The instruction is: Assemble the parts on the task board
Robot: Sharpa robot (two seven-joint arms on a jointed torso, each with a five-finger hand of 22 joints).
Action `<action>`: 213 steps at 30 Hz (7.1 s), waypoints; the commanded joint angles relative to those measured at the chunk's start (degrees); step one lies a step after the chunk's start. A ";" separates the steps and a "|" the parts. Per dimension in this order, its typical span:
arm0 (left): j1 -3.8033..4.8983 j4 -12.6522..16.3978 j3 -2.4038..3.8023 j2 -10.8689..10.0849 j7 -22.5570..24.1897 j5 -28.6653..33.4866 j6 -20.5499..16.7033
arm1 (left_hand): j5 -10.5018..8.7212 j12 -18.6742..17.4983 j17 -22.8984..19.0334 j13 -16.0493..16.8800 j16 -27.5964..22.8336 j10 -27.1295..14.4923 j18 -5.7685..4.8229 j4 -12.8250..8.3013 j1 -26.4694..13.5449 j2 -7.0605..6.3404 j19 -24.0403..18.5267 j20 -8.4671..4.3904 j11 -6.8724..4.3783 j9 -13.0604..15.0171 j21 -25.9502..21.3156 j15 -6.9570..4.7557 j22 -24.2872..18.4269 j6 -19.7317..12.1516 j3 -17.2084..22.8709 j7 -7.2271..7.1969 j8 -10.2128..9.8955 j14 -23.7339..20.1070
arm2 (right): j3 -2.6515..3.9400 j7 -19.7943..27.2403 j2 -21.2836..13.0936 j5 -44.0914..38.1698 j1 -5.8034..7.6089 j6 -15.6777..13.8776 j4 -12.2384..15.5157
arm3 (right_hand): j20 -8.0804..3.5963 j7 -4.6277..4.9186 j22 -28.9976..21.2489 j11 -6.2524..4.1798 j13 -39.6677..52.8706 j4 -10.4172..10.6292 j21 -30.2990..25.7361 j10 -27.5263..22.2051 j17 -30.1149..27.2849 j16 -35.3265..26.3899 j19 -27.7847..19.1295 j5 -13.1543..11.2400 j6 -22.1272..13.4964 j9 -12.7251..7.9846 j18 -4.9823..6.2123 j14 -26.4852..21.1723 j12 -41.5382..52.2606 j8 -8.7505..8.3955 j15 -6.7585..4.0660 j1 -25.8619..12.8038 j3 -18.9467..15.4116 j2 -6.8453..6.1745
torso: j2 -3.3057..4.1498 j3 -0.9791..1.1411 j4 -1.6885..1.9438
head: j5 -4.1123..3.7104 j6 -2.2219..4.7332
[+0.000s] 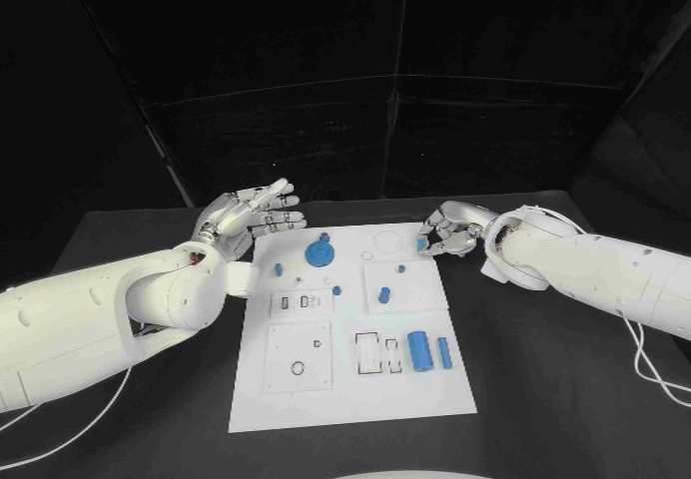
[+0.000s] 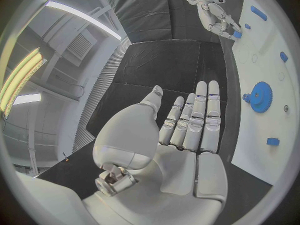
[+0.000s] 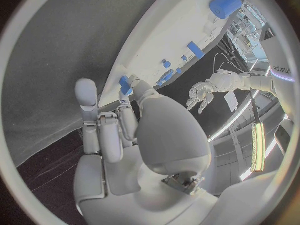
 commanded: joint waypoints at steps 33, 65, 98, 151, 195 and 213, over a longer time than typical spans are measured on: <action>0.10 0.44 0.03 -0.64 0.31 -0.23 0.25 | 0.36 -0.21 -0.10 -0.02 -0.48 0.02 0.67 -0.35 0.16 0.23 0.54 -0.04 -0.02 0.06 -0.50 0.10 -0.15 0.41 0.03 2.73 -0.06 0.35 | 0.05 -2.12 -1.91 1.02 0.11 -6.08 4.16 | -1.34 -0.85 1.10 -1.30 1.37 -1.12 0.95 1.36 9.77 0.37 0.89 -3.82 2.80 -0.40 -0.62 4.97 0.87 0.57 -1.36 0.43 6.32 3.84 | -0.10 -0.17 0.04 | -0.04 0.43; 1.01 -2.15 0.06 -0.23 0.74 -0.23 0.27 | 0.36 -0.14 -0.11 0.00 -0.56 0.19 0.66 -0.42 0.17 0.21 0.55 -0.04 -0.04 0.13 -0.62 0.11 -0.22 1.18 0.03 2.74 0.06 0.32 | 0.25 -19.98 7.71 -4.97 0.94 -7.81 21.34 | -1.28 -0.73 0.51 -1.19 0.83 -1.78 0.72 0.97 9.38 0.24 0.68 -3.97 2.92 -0.43 -0.54 4.88 0.35 0.41 -1.27 -0.83 8.93 2.98 | -1.23 -1.43 1.07 | 8.07 -1.34; 1.14 -2.94 0.06 1.24 0.37 -0.23 0.21 | 0.36 -0.09 -0.12 0.01 -0.62 0.31 0.65 -0.46 0.17 0.22 0.56 -0.04 -0.04 0.13 -0.71 0.11 -0.27 1.22 0.03 2.74 0.09 0.30 | 0.06 -22.18 15.64 -12.58 -3.42 -2.63 17.00 | -1.26 -0.74 0.00 -1.20 1.20 -1.94 0.48 1.25 8.72 0.02 0.44 -3.46 2.88 -0.43 -0.45 4.75 0.56 0.32 -1.28 -1.90 10.17 2.37 | -1.20 -1.33 0.90 | 10.19 -3.03; 1.10 -3.30 0.04 1.48 0.16 -0.23 0.12 | 0.36 -0.10 -0.15 -0.01 -0.74 0.34 0.63 -0.50 0.15 0.28 0.54 -0.02 0.00 0.10 -0.86 0.15 -0.35 1.05 0.05 2.82 0.06 0.20 | -0.11 -26.66 15.38 -15.27 -4.77 0.68 16.38 | -0.78 0.11 -1.85 -0.47 -1.14 -2.05 -0.72 -0.83 7.27 -0.57 -0.65 -3.04 0.64 -0.62 -0.22 4.41 -1.24 -1.07 -0.70 -4.68 10.90 -0.67 | -1.17 -1.28 0.92 | 9.08 -2.47; 1.10 -3.27 0.04 1.37 -0.07 -0.23 0.49 | 0.36 -0.12 -0.16 -0.02 -0.80 0.34 0.63 -0.53 0.14 0.29 0.54 -0.01 0.03 0.09 -0.94 0.17 -0.40 1.12 0.05 2.84 0.05 0.18 | -0.12 -24.24 15.17 -14.79 -4.77 -9.48 16.79 | 0.04 1.02 -4.34 0.53 -4.62 1.54 -2.52 -4.22 6.12 -1.14 -1.45 0.59 -4.54 -0.50 0.08 4.14 -3.32 -2.46 0.17 -8.29 0.07 -4.55 | -1.18 -1.23 0.93 | 8.86 -2.28; 1.12 -3.56 0.04 -0.05 -1.54 -4.48 3.45 | 0.39 2.11 0.47 0.51 0.60 4.16 0.80 -0.79 0.09 0.31 2.20 -0.53 -0.81 0.14 -0.63 -0.70 -0.31 1.75 0.10 2.47 0.11 2.45 | -0.03 -10.72 7.58 -3.89 -2.94 -7.84 23.37 | 0.42 1.19 -12.42 0.82 -7.24 5.13 -7.37 -6.85 0.46 -3.67 -5.43 -0.10 -5.46 -0.09 1.31 2.74 -4.54 -0.60 0.43 -5.92 -7.27 -1.64 | -1.57 -1.29 0.91 | 8.87 -1.64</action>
